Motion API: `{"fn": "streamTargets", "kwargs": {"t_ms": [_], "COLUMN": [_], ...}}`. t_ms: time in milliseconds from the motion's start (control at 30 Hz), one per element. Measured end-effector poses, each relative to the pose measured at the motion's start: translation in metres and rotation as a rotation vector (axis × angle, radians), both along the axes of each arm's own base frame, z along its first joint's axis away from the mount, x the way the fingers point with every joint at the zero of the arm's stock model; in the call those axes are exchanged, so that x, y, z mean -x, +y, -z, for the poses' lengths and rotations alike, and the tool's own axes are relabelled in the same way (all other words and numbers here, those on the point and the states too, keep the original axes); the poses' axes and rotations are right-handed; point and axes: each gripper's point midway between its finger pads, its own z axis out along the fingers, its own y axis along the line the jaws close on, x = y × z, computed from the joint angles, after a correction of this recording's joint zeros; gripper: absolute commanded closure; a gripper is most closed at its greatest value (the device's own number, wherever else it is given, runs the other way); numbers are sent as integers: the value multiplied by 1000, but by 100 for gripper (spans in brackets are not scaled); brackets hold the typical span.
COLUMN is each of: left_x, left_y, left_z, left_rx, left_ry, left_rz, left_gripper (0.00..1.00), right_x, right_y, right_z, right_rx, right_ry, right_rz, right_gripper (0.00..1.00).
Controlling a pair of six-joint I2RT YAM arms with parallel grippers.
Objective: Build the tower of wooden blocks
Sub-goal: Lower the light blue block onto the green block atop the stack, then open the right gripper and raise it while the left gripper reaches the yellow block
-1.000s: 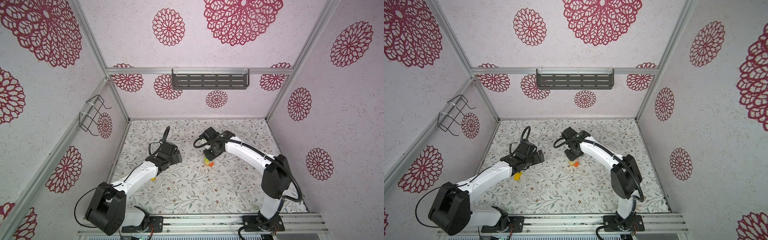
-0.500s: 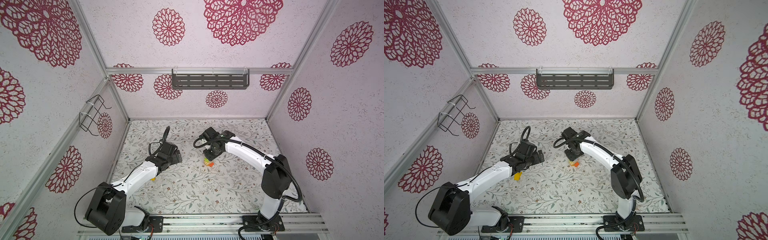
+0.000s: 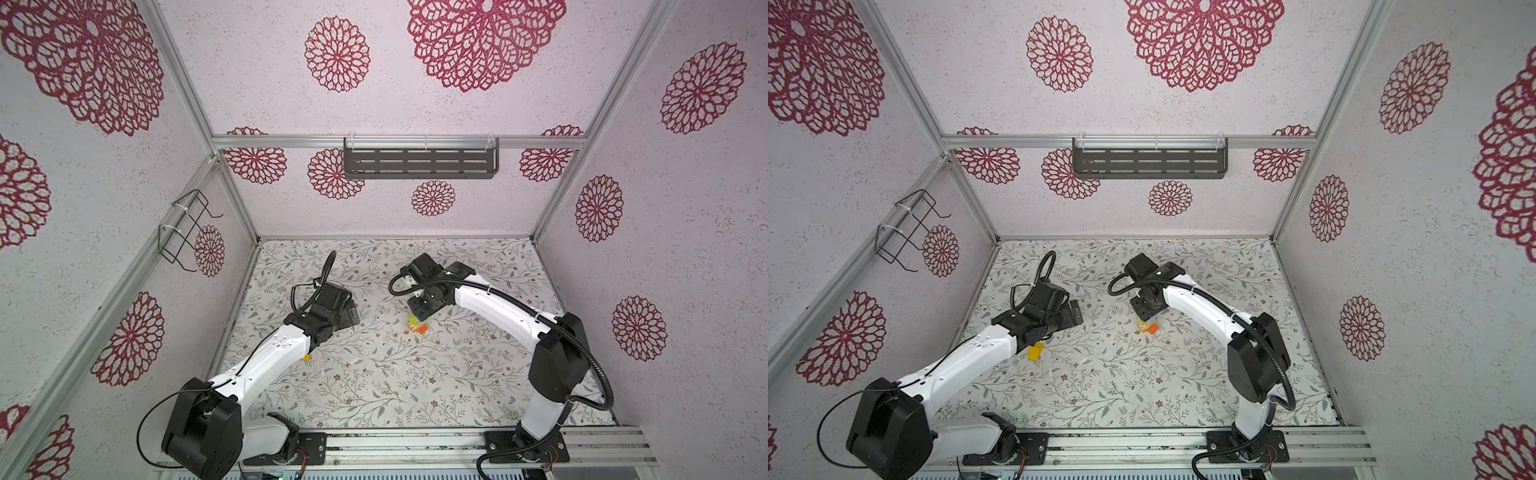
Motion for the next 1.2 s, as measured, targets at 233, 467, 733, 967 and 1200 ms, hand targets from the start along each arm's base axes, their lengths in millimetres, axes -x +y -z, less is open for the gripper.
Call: {"fn": "streamTargets", "kwargs": {"t_ms": [233,467,733,967,1200], "left_x": [14,39,80,100,91], "left_y": [27,57,76,91,90], "left_z": [-31,-15,23,62,80], "left_rx": [-20,-78,-100,-93,-101], "left_ry": [-18,121,178,206,242], "left_rz": [-75,-172,-210,-271,-273], "left_gripper": [2,13,36,22,23], "right_x": [6,23,35,38,36], "right_y": [-6,-31,-56,-52,-46], "right_z": [-43,-64,-49,-33,-36], "right_rx": [-106,-231,-336,-375,-424], "right_ry": [-126,-238,-242,-199,-195], "right_rz": [6,52,112,98,82], "right_gripper": [44,31,28,27,28]}}
